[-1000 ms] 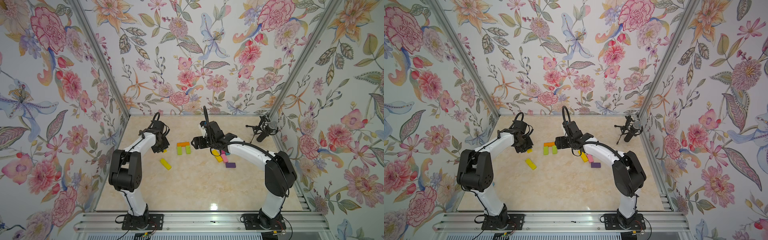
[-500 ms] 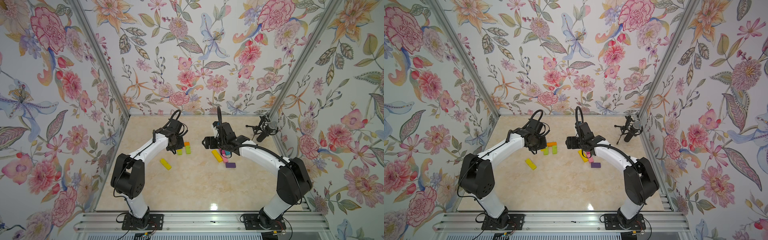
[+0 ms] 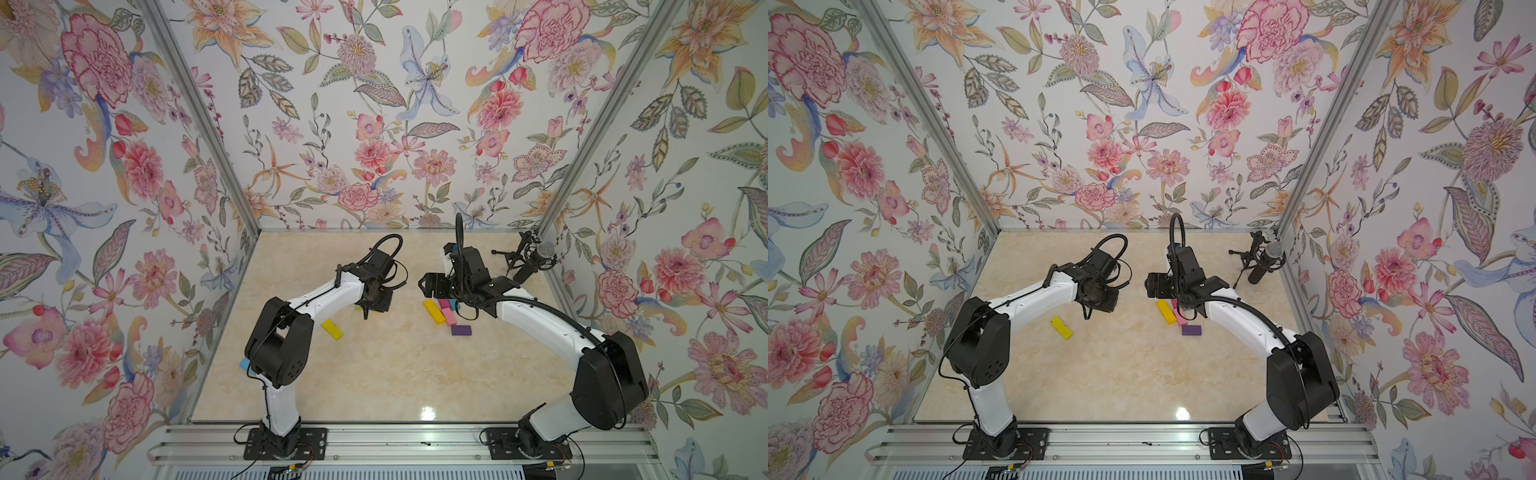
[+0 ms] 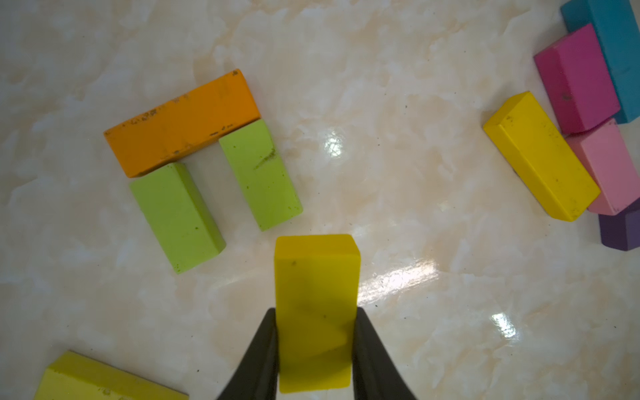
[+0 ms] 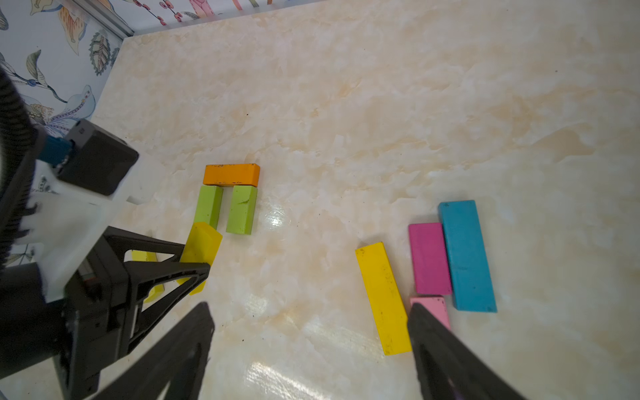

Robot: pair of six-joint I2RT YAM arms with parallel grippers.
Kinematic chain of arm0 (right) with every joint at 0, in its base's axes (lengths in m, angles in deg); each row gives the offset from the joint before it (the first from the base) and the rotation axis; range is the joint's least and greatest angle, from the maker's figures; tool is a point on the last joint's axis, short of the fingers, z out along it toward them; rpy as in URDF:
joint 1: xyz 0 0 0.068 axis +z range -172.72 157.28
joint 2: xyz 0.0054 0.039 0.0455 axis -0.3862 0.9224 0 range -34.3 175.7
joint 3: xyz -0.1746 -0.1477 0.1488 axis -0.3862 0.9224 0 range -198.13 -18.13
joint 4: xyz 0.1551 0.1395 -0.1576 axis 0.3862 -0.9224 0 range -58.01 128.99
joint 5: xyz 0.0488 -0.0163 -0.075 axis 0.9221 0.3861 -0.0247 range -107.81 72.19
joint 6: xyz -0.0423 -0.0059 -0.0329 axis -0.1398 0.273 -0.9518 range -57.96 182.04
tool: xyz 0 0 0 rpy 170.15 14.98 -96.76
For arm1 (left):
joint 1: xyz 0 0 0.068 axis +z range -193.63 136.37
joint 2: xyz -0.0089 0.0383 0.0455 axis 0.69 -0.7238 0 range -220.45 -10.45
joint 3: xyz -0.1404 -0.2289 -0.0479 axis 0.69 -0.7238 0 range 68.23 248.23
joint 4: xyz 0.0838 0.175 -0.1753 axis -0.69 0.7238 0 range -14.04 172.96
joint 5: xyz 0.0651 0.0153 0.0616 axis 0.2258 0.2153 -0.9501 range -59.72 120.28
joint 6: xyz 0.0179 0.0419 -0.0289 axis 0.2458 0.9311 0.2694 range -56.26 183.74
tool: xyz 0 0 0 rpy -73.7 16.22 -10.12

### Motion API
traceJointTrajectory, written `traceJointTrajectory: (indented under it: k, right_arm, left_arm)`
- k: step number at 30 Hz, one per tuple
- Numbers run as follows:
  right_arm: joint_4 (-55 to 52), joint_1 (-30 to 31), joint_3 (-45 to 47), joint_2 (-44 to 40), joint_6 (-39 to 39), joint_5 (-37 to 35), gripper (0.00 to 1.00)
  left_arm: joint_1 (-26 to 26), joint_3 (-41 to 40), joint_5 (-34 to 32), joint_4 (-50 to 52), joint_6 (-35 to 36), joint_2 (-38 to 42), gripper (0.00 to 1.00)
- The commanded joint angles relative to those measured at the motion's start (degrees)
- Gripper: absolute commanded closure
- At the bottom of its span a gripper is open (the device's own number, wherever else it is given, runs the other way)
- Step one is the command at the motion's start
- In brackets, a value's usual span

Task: Assemble the letter p with building blocks
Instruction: Place the building block at the center of the board.

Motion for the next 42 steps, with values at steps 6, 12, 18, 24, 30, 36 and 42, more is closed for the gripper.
traceJointTrajectory:
  k: [6, 12, 18, 24, 30, 36, 42]
  right_arm:
    - [0.1, -0.6, 0.9, -0.6, 0.8, -0.5, 0.12]
    - [0.2, -0.6, 1.0, -0.4, 0.6, -0.1, 0.12]
    - [0.1, -1.3, 2.2, -1.9, 0.6, 0.0, 0.12]
    - [0.1, -2.7, 4.5, -3.3, 0.8, -0.1, 0.11]
    - [0.1, -3.5, 5.3, -3.3, 1.0, 0.4, 0.1]
    - [0.1, -4.4, 5.8, -3.7, 1.2, 0.5, 0.1]
    - [0.1, -4.4, 5.3, -2.6, 1.3, 0.8, 0.1]
  left_arm:
    - [-2.9, 0.8, -6.0, 2.8, 15.7, 1.3, 1.0]
    - [-5.8, 2.9, -10.7, 5.5, 27.1, 0.0, 1.0]
    - [-6.1, 0.1, -8.3, 3.0, 32.2, 1.9, 0.98]
    - [-4.5, -0.1, -1.8, 3.6, 33.9, -0.6, 0.9]
    - [-2.2, 0.2, -0.3, 3.5, 32.8, -5.2, 0.8]
    - [-1.2, -0.4, 0.3, 1.8, 32.9, -5.0, 0.77]
    - [-1.4, -1.2, 2.3, 2.0, 33.8, -4.0, 0.74]
